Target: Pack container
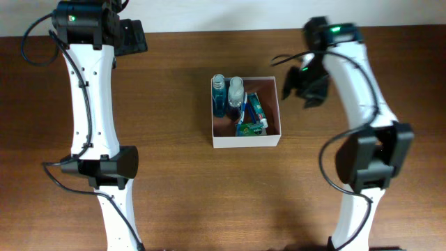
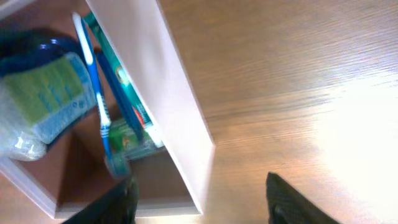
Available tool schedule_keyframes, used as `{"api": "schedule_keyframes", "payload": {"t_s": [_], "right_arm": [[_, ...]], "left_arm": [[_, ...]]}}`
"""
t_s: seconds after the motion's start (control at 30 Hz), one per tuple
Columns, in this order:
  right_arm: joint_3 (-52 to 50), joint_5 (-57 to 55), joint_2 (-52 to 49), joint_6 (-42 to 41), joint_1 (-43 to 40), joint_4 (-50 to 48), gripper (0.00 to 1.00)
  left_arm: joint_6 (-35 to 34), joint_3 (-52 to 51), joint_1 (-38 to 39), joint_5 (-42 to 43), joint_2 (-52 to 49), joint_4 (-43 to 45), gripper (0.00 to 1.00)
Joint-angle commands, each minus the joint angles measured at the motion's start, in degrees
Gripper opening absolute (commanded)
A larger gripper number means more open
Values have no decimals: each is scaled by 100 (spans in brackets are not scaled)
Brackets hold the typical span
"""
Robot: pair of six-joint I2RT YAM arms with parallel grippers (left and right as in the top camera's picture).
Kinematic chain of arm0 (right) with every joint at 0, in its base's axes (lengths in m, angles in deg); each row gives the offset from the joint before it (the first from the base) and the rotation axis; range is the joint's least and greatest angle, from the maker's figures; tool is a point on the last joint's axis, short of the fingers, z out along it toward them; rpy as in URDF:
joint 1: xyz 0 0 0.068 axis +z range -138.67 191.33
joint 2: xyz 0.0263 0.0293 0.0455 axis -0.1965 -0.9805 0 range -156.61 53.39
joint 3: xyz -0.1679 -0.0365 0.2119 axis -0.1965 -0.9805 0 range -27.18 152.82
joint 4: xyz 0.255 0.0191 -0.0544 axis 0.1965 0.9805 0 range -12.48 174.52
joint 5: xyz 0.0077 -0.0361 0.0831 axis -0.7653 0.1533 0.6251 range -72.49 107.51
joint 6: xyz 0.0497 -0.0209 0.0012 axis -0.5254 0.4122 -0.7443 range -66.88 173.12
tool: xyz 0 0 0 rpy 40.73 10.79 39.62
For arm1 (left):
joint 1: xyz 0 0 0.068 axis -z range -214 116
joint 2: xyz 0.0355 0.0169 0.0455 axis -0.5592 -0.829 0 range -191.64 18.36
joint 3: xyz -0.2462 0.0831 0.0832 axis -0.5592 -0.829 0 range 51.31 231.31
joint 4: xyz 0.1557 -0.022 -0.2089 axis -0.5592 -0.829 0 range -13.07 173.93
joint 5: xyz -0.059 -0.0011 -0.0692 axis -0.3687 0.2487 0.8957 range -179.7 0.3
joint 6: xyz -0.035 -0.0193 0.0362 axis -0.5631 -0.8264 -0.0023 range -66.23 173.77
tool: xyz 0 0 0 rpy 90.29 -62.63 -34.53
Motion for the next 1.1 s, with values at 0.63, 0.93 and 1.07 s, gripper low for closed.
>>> {"api": "schedule_keyframes", "payload": {"t_s": [0.63,0.93,1.07], "right_arm": [[-903,-656,3971,922,-658,872,99],[-2647,-407,5786,667,-660,767,99],[-3016,-7,6328,669,-660,872,99]], "left_arm": [[-31,-13,-20,2,107,-9,99],[-33,-13,-20,2,107,-7,99],[-33,-13,-20,2,107,-9,99]]}}
